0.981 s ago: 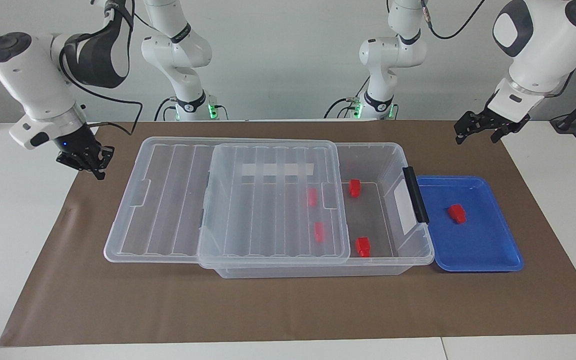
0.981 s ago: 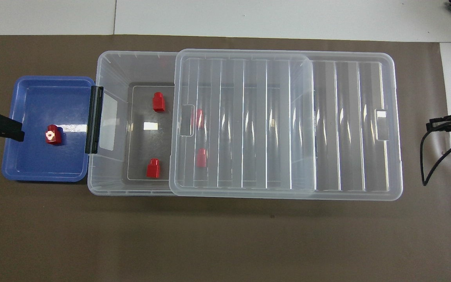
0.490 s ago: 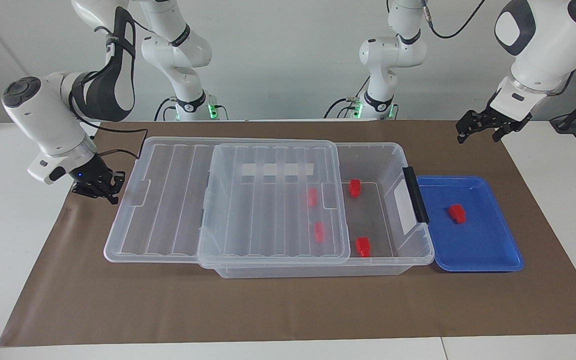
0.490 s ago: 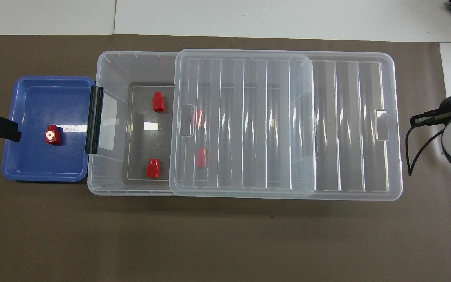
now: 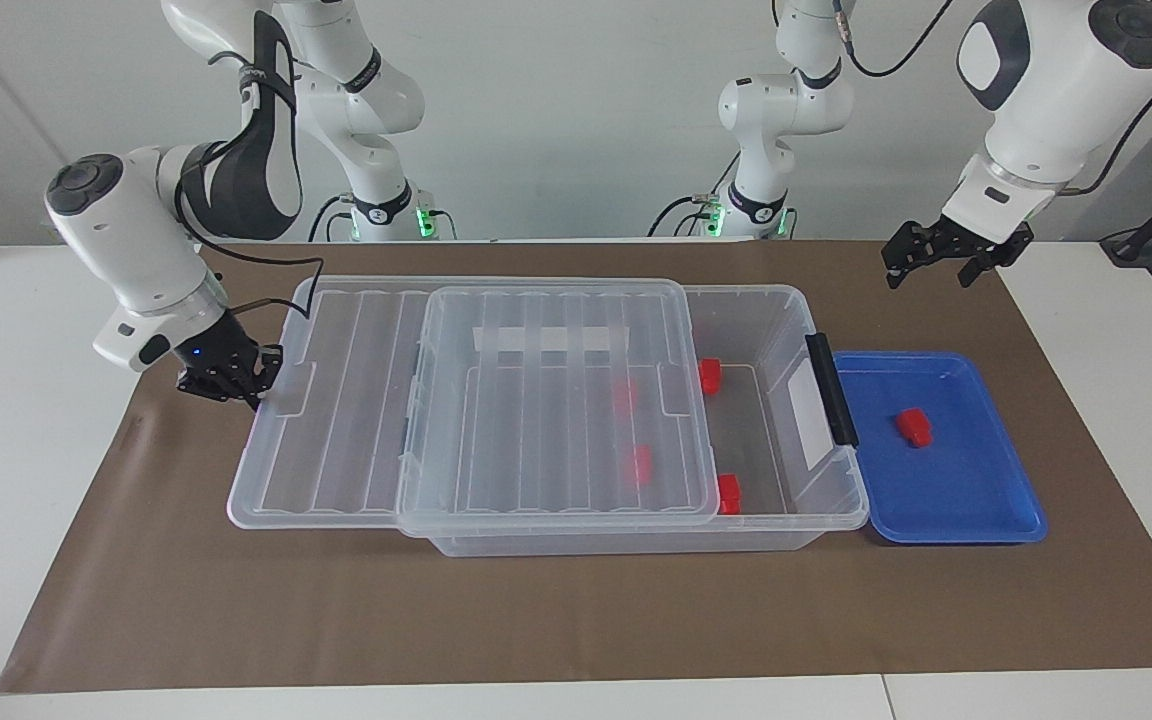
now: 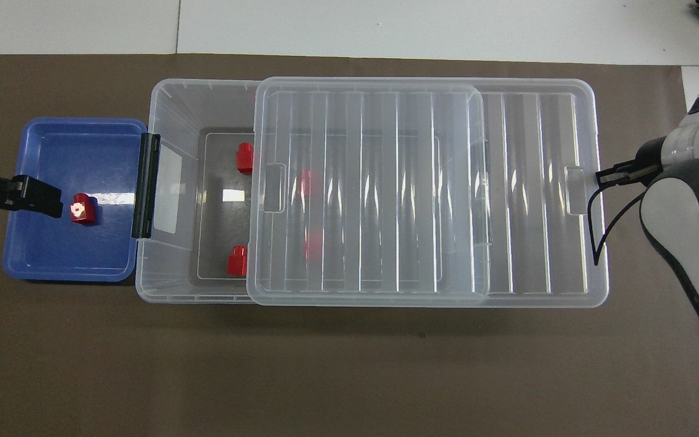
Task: Place red block in blue tray from box
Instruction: 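Grip the lid with the right gripper and slide it closed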
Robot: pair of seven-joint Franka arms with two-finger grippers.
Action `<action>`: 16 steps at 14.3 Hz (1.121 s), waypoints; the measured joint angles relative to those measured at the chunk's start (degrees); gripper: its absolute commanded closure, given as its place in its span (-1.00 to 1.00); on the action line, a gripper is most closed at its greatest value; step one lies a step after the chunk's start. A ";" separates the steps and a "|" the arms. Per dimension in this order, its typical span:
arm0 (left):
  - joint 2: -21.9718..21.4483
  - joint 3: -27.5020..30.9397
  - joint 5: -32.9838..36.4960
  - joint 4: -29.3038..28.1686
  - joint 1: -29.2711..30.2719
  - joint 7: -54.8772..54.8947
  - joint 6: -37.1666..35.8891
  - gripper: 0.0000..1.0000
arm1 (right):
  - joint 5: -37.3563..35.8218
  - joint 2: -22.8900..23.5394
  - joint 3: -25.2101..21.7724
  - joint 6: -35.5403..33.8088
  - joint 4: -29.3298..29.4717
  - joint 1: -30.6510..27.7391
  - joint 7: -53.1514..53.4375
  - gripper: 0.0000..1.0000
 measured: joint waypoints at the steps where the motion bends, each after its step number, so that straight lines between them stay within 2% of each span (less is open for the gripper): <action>1: 0.00 0.33 0.00 0.02 0.12 0.00 0.01 -1.00 | 0.00 0.00 0.01 0.00 0.00 0.94 1.16 1.00; 7: -0.05 0.43 0.00 0.07 1.50 0.06 0.13 -1.00 | 0.01 0.05 0.05 1.09 -0.01 6.45 7.59 1.00; 16: -0.12 0.47 0.00 0.07 1.51 0.06 0.14 -1.00 | 0.01 0.10 0.08 2.01 -0.02 11.51 14.76 1.00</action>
